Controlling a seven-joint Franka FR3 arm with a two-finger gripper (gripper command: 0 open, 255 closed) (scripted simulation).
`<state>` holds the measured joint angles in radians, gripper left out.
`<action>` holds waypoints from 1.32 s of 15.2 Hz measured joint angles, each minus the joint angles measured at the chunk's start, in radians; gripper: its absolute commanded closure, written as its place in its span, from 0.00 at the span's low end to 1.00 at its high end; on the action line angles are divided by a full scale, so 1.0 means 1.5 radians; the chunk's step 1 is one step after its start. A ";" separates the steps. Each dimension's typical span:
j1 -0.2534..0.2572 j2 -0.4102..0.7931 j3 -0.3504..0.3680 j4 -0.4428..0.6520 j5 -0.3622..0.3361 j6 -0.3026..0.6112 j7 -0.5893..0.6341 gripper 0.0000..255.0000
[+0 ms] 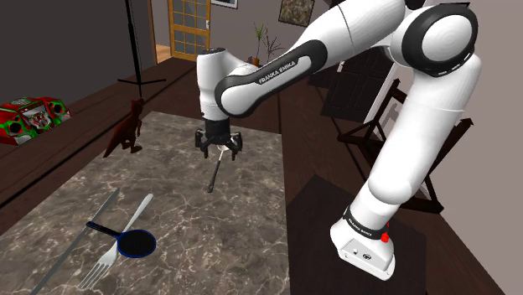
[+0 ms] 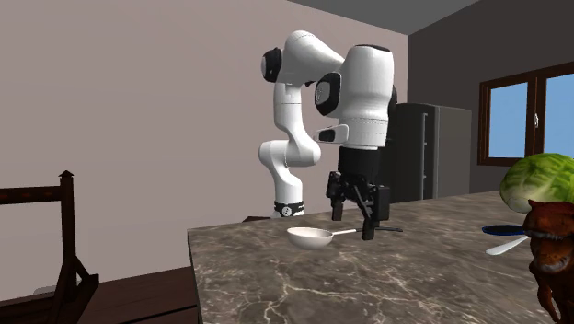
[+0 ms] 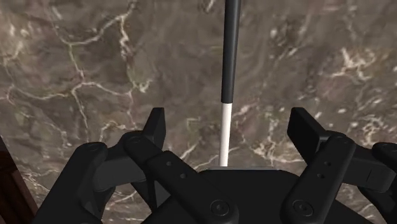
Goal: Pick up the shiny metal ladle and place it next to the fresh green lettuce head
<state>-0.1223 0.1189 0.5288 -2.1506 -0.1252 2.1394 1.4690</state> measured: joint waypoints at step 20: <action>-0.001 -0.002 0.000 -0.003 0.001 0.002 -0.001 1.00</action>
<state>-0.1238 0.1161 0.5281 -2.1558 -0.1239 2.1430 1.4668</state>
